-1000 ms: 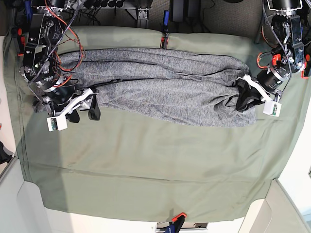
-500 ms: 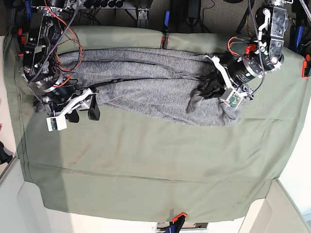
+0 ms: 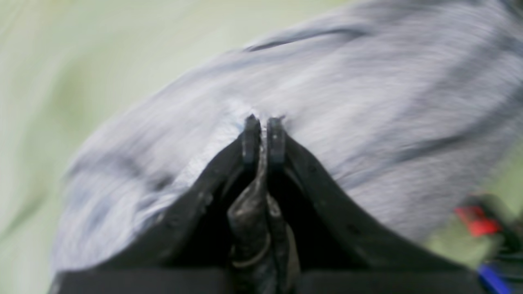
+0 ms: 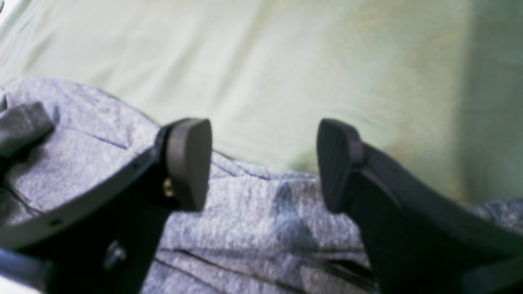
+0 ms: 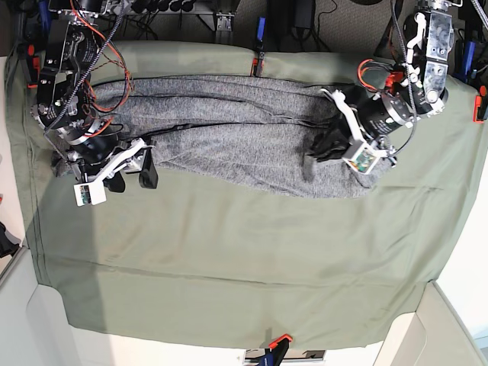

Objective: Fold the T-shirt properly
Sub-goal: 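Lift the strip end and fold it toward the right gripper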

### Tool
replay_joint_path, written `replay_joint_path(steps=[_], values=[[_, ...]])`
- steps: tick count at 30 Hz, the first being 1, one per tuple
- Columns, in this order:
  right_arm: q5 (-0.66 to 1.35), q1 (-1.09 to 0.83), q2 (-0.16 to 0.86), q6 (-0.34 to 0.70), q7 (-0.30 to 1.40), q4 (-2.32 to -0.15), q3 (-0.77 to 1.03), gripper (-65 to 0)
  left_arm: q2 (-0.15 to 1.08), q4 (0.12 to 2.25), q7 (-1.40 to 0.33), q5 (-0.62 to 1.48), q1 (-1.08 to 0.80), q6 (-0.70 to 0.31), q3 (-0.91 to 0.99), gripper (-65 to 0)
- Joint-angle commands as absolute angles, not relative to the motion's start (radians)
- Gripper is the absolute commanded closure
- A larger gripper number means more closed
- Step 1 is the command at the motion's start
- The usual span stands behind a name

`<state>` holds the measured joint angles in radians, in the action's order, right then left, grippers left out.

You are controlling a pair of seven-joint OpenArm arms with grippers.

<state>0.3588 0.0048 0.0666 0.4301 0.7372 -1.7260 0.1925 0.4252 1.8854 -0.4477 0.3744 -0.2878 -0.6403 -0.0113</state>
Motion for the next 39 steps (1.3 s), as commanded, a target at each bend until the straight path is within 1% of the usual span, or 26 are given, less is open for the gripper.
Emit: replay_joint_path(steps=[1,6,9,13,16,21,25,29,35,36,37,39], values=[[0.375,0.018,0.072,0.434,0.712,-1.744,0.194,-40.3,0.429,1.930,-0.420,0.376,-0.277,-0.628,-0.049,0.0],[0.376,0.019,0.072,0.434,0.715,-1.744,0.194,-40.2,0.427,1.956,-0.424,0.233,-0.209,-0.431,-0.326,0.0],[0.378,0.019,0.072,0.434,0.715,-1.744,0.194,-40.2,0.399,1.956,-0.431,0.129,-0.157,-0.392,-0.464,0.0],[0.378,0.016,0.072,0.434,0.715,-1.744,0.194,-40.2,0.343,1.954,-0.430,0.096,-0.113,-0.384,-0.597,0.0],[0.379,0.007,0.072,0.434,0.715,-1.744,0.194,-40.3,0.292,1.931,-0.430,0.037,-0.094,-0.379,-0.651,0.0],[0.378,0.002,0.072,0.434,0.715,-1.744,0.194,-40.3,0.212,1.842,-0.430,0.033,-0.068,-0.374,-0.656,0.0],[0.378,0.002,0.072,0.434,0.716,-1.744,0.194,-40.2,0.173,1.796,-0.422,0.033,-0.047,-0.379,-0.656,0.0],[0.379,0.002,0.072,0.434,0.715,-1.744,0.194,-40.3,0.141,1.778,-0.393,0.038,-0.047,-0.434,-0.657,0.0],[0.378,0.002,0.072,0.434,0.715,-1.744,0.194,-40.2,0.091,1.762,-0.366,0.030,-0.044,-0.440,-0.670,0.0],[0.378,0.002,0.072,0.434,0.715,-1.744,0.194,-40.2,0.082,1.760,-0.364,0.034,-0.044,-0.443,-0.670,-1.3],[0.378,0.002,0.072,0.434,0.715,-1.744,0.194,-40.2,0.073,1.757,-0.363,0.039,-0.044,-0.443,-0.671,-4.2],[0.378,0.002,0.072,0.434,0.715,-1.745,0.197,-40.3,0.060,1.745,-0.363,0.045,-0.041,-0.447,-0.685,-4.8]])
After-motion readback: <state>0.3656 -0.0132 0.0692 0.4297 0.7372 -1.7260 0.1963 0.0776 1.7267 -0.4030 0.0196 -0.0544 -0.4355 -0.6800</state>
